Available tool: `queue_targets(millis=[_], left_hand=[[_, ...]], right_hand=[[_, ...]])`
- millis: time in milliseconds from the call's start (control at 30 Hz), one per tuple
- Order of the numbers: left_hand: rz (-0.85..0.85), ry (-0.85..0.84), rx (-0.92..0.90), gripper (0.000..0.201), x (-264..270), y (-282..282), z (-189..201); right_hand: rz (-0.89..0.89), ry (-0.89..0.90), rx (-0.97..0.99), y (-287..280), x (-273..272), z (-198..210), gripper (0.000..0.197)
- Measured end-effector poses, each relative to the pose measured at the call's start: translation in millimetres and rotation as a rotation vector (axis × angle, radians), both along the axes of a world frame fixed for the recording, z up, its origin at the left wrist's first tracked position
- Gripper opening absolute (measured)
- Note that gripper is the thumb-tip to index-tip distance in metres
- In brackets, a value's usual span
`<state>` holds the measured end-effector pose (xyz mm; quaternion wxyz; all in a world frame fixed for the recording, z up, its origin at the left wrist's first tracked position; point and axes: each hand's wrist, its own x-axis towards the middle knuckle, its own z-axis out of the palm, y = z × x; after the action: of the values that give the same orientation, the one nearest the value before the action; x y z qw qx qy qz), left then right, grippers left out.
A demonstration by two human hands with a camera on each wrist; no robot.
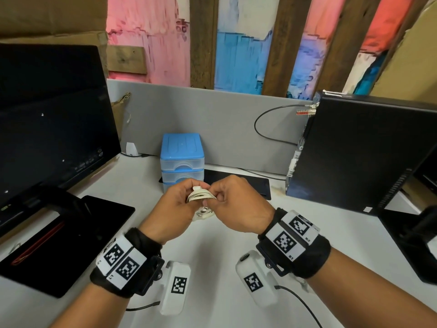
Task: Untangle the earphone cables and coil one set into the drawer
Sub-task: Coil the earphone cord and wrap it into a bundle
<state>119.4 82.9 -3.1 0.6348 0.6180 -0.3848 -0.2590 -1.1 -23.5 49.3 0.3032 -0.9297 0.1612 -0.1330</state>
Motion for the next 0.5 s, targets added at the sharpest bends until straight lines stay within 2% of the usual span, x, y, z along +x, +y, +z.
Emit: queue_targets(millis=[167,300,500], left_hand=[[-0.075,-0.164,0.052,0.043,-6,4,4],[-0.091,-0.055,-0.002,0.028,-1,7,10],[-0.034,0.021,-0.082,0.026,-1,7,14]], right_hand=[[0.005,-0.015,0.042,3,1,0,0.016],[0.017,-0.037,0.068,4,3,5,0.017],[0.018,-0.071,0.093,2,6,8,0.019]])
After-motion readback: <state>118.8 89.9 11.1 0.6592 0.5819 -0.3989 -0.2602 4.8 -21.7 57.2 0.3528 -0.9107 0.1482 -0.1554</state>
